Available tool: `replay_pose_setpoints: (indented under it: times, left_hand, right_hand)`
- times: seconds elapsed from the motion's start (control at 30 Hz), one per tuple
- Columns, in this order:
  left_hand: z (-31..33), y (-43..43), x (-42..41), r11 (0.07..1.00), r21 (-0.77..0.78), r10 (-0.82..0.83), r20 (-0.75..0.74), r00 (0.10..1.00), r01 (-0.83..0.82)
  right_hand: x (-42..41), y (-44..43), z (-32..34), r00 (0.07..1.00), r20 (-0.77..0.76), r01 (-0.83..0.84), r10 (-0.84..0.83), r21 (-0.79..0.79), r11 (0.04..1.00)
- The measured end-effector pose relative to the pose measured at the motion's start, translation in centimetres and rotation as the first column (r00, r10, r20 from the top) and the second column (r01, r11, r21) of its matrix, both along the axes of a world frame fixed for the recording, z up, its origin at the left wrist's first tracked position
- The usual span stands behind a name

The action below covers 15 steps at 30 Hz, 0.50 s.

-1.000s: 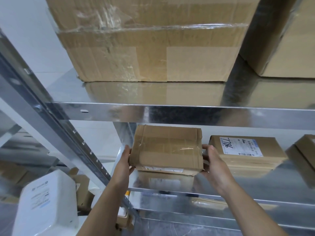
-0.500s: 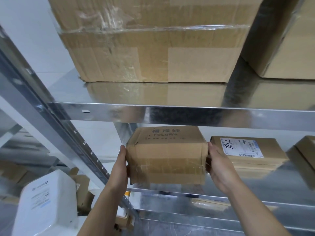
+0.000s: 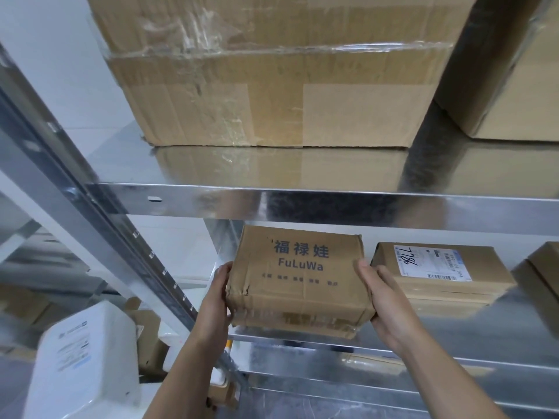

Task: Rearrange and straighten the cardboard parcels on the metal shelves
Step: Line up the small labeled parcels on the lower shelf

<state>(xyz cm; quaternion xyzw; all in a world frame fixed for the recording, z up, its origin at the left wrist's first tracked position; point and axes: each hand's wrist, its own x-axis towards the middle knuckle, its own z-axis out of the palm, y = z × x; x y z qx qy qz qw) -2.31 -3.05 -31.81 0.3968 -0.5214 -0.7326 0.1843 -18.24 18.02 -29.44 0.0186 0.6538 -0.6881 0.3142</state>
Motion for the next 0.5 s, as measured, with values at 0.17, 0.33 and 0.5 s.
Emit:
replay_pose_setpoints:
  times: [0.17, 0.33, 0.5]
  left_hand:
    - [0.6, -0.5, 0.7, 0.997, -0.033, 0.061, -0.062, 0.996, -0.063]
    - [0.2, -1.3, 1.3, 0.995, -0.016, 0.097, -0.055, 0.994, -0.098]
    - [1.2, -0.5, 1.8, 0.964, 0.265, 0.084, -0.183, 0.98, -0.033]
  right_hand:
    - [-0.5, 0.5, -0.4, 0.991, 0.135, 0.039, -0.024, -0.107, 0.994]
    - [-0.3, 0.9, -1.3, 0.959, 0.279, 0.106, -0.048, -0.197, 0.975]
    - [0.3, 1.1, -3.3, 0.963, 0.268, 0.037, 0.002, -0.143, 0.989]
